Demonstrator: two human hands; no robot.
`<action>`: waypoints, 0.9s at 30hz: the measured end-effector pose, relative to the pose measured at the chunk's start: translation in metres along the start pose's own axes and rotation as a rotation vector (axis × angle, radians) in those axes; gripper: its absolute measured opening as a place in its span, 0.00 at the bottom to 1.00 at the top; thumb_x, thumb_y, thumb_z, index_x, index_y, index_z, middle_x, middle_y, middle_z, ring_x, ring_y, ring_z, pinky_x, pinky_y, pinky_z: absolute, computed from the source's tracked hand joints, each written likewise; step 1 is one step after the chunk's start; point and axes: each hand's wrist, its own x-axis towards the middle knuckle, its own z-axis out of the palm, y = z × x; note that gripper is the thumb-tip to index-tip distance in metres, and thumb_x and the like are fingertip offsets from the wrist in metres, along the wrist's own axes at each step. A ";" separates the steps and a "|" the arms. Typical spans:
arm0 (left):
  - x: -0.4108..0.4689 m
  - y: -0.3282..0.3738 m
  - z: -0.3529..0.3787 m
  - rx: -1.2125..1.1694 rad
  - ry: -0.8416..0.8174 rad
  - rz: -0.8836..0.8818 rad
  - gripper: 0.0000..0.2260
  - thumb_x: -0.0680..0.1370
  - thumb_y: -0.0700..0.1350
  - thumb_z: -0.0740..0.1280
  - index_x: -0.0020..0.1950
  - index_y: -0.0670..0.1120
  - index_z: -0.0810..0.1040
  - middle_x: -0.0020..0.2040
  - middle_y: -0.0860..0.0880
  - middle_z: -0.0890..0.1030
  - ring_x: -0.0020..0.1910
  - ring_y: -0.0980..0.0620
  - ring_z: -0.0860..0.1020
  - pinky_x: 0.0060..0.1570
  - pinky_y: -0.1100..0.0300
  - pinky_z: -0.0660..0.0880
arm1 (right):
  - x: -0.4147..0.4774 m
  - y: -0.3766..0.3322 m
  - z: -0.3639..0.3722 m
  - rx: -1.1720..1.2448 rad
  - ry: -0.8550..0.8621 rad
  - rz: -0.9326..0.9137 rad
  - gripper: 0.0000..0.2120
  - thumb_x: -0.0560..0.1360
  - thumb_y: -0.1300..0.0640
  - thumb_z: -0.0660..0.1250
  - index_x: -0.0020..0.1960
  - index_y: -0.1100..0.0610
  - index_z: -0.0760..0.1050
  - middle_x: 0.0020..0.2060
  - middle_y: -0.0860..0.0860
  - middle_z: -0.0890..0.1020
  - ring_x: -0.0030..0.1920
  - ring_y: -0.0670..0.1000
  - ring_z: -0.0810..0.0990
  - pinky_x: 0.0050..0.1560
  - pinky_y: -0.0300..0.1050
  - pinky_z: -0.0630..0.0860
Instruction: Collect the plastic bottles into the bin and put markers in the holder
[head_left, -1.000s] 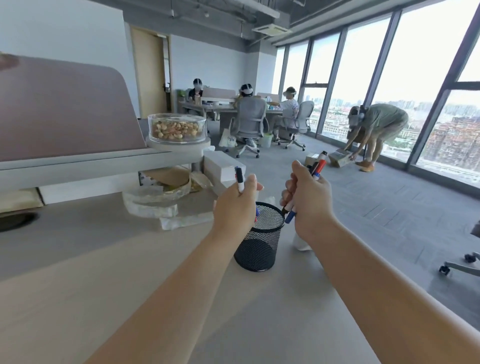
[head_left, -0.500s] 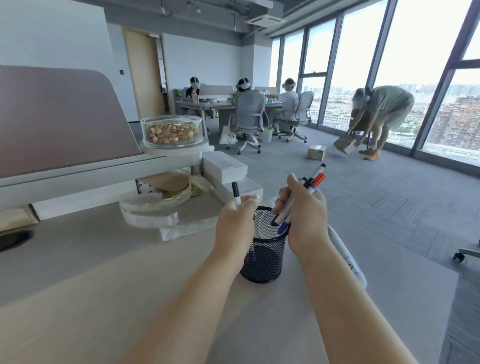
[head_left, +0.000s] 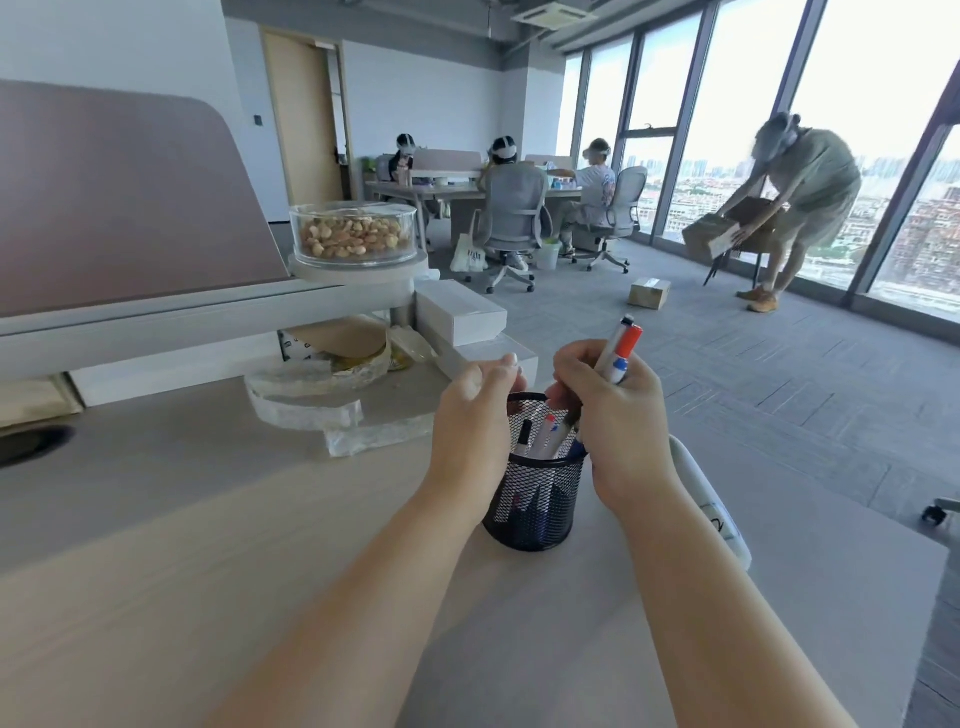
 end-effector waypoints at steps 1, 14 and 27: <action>0.000 0.000 0.000 0.004 0.000 0.005 0.11 0.79 0.49 0.62 0.39 0.49 0.78 0.40 0.52 0.82 0.45 0.52 0.79 0.53 0.54 0.74 | -0.001 0.000 0.001 -0.033 -0.001 -0.009 0.06 0.73 0.66 0.66 0.39 0.58 0.75 0.28 0.50 0.76 0.28 0.46 0.75 0.33 0.39 0.74; -0.001 0.001 -0.002 -0.026 -0.027 0.002 0.11 0.79 0.50 0.62 0.40 0.49 0.78 0.42 0.51 0.83 0.49 0.50 0.80 0.58 0.50 0.73 | -0.006 -0.003 0.004 -0.033 -0.005 -0.042 0.10 0.75 0.58 0.69 0.54 0.55 0.73 0.33 0.49 0.78 0.28 0.43 0.77 0.38 0.43 0.77; 0.019 0.052 -0.036 -0.206 0.135 0.099 0.12 0.81 0.53 0.57 0.46 0.49 0.77 0.47 0.50 0.82 0.45 0.52 0.80 0.50 0.57 0.70 | -0.002 0.000 0.003 0.054 -0.049 -0.004 0.15 0.81 0.61 0.52 0.50 0.56 0.77 0.39 0.55 0.79 0.42 0.54 0.78 0.45 0.45 0.74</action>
